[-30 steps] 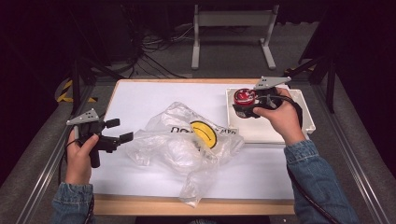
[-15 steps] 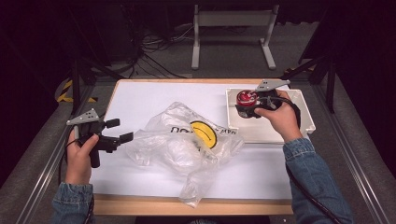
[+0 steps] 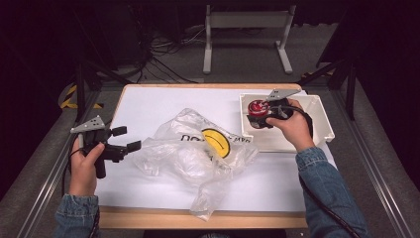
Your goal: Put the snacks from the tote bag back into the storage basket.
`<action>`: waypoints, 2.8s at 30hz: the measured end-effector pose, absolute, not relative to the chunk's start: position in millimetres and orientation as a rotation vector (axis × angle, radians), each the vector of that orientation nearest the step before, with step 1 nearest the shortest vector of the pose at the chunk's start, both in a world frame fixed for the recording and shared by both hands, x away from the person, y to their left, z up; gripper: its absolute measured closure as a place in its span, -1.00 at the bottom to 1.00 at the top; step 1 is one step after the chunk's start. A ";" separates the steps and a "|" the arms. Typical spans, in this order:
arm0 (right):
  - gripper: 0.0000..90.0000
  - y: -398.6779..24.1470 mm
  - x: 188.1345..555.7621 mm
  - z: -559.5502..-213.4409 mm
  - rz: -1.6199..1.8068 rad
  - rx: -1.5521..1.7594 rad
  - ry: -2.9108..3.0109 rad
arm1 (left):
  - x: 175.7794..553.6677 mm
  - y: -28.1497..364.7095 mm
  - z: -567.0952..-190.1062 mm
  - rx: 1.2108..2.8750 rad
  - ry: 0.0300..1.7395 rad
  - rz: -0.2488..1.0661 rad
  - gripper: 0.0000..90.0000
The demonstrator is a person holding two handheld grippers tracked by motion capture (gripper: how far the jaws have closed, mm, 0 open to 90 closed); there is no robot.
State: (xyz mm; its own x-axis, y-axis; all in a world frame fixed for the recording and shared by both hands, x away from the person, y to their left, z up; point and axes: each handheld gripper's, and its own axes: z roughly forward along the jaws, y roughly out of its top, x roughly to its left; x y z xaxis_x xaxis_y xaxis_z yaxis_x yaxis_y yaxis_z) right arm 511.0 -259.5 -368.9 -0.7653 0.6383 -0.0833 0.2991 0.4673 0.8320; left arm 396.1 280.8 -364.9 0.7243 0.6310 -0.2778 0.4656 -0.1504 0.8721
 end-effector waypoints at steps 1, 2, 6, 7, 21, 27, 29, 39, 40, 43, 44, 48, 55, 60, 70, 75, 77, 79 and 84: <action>-0.45 -259.5 511.0 -368.9 1.213 0.787 2.336 | 396.2 280.7 -365.1 1.791 0.863 0.182 -0.94; -0.45 -259.5 511.4 -369.9 1.211 0.787 2.339 | 396.0 280.7 -365.1 1.794 0.865 0.179 -0.94; -0.45 -258.9 513.3 -375.5 1.198 0.793 2.350 | 395.2 281.7 -365.6 1.800 0.863 0.181 -0.94; -0.45 -258.9 513.9 -377.3 1.198 0.794 2.354 | 394.5 282.1 -365.8 1.797 0.866 0.181 -0.94; -0.45 -258.6 521.7 -397.3 1.197 0.799 2.384 | 387.4 290.0 -366.4 1.791 0.888 0.197 -0.94; -0.45 -259.7 523.2 -403.9 1.213 0.801 2.392 | 387.4 290.4 -366.7 1.794 0.883 0.198 -0.94; -0.45 -260.1 523.5 -405.1 1.216 0.803 2.395 | 387.6 290.2 -366.8 1.792 0.885 0.199 -0.94; -0.45 -263.5 524.4 -415.2 1.214 0.800 2.414 | 389.0 288.2 -367.4 1.796 0.890 0.192 -0.94; -0.45 -264.5 524.7 -416.7 1.214 0.799 2.415 | 389.1 287.9 -367.3 1.794 0.891 0.190 -0.94; -0.45 -266.1 525.2 -418.4 1.229 0.802 2.412 | 389.3 287.6 -367.2 1.795 0.887 0.189 -0.94; -0.45 -266.3 525.2 -418.8 1.236 0.803 2.411 | 389.5 287.7 -367.3 1.797 0.883 0.190 -0.94; -0.45 -266.0 525.5 -420.1 1.254 0.788 2.421 | 389.4 287.3 -367.5 1.795 0.888 0.191 -0.94; -0.46 -263.2 525.5 -421.1 1.251 0.757 2.455 | 389.5 286.9 -367.6 1.797 0.883 0.191 -0.94; -0.45 -263.1 524.8 -423.1 1.225 0.734 2.468 | 389.7 286.6 -367.3 1.798 0.882 0.192 -0.94; -0.45 -262.0 524.0 -423.3 1.223 0.725 2.465 | 390.3 285.3 -367.5 1.800 0.883 0.188 -0.94; -0.45 -259.4 524.0 -423.0 1.220 0.715 2.473 | 390.2 285.2 -367.5 1.800 0.884 0.187 -0.94; -0.45 -258.7 524.1 -423.0 1.219 0.712 2.475 | 390.2 285.6 -367.2 1.801 0.879 0.191 -0.94; -0.45 -258.7 524.0 -423.1 1.220 0.708 2.475 | 390.4 285.8 -367.3 1.802 0.877 0.192 -0.94; -0.45 -258.5 523.6 -423.1 1.221 0.706 2.476 | 390.3 285.5 -367.2 1.802 0.879 0.191 -0.94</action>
